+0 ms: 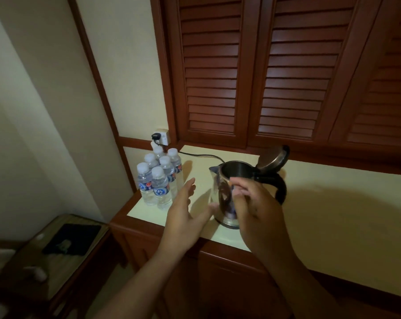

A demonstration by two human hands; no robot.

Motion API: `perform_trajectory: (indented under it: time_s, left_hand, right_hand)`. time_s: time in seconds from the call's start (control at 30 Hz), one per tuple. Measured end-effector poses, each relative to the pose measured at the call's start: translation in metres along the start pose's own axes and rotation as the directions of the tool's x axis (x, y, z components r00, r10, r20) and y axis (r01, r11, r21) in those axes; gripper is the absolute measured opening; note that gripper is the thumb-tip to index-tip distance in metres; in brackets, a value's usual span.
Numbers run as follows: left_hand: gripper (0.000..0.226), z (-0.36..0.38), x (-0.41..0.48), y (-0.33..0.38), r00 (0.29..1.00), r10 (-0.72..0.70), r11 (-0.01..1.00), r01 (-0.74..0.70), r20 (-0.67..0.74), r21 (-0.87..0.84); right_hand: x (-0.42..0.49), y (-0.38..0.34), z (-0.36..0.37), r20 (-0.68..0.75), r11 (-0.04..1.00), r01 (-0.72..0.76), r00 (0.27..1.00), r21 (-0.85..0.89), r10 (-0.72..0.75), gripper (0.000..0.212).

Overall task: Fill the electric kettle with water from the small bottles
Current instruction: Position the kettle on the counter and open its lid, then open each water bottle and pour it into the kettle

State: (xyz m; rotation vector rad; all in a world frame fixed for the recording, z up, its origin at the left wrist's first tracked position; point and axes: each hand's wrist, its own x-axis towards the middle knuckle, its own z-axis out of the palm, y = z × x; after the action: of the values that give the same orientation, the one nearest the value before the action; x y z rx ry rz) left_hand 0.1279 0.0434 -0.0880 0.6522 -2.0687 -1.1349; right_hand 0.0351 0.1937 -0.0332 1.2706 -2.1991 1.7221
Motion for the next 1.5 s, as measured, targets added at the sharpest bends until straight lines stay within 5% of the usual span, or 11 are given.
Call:
perform_trajectory:
  time_s: [0.13,0.3,0.6,0.8,0.93,1.23,1.33,1.43,1.5]
  left_hand:
    - [0.051,-0.033,-0.004,-0.009,0.984,0.015,0.999,-0.008,-0.179,0.039]
    - [0.041,-0.070,0.005,-0.033,0.958,-0.042,0.996,0.061,-0.284,0.058]
    - [0.049,-0.096,0.030,-0.073,0.951,-0.170,0.984,0.179,-0.258,0.011]
    - [0.052,-0.097,0.031,-0.076,0.968,-0.128,0.992,0.122,-0.215,-0.043]
    - [0.073,-0.089,0.033,-0.055,0.988,-0.053,0.989,0.031,-0.144,-0.145]
    - [0.051,-0.060,0.040,-0.016,0.988,0.122,0.961,-0.093,0.096,-0.262]
    - [0.041,-0.054,0.044,-0.006,0.943,0.186,0.943,-0.093,0.275,-0.320]
    - [0.044,-0.049,0.048,-0.001,0.870,0.243,0.927,-0.077,0.429,-0.368]
    - [0.058,-0.041,0.050,0.001,0.826,0.261,0.925,-0.065,0.500,-0.376]
  right_hand:
    - [0.008,-0.002,0.048,0.114,0.998,0.058,0.992,0.010,-0.059,0.030]
    - [0.053,-0.008,0.109,0.242,0.984,0.115,0.967,-0.138,-0.080,0.030]
    - [0.104,-0.002,0.197,0.212,0.891,0.134,0.976,-0.433,-0.044,0.046]
    - [0.104,-0.013,0.191,0.250,0.858,0.191,0.965,-0.478,-0.075,0.031]
    - [0.096,-0.048,0.161,0.214,0.870,0.143,0.976,-0.472,-0.044,0.038]
    - [0.083,-0.073,0.075,0.273,0.863,0.232,0.955,-0.448,-0.115,0.047]
    - [0.082,-0.073,0.047,0.382,0.857,0.317,0.911,-0.405,-0.156,0.042]
    - [0.079,-0.067,0.016,0.510,0.844,0.373,0.848,-0.385,-0.142,0.009]
    - [0.073,-0.059,-0.003,0.535,0.843,0.346,0.841,-0.413,-0.082,0.022]
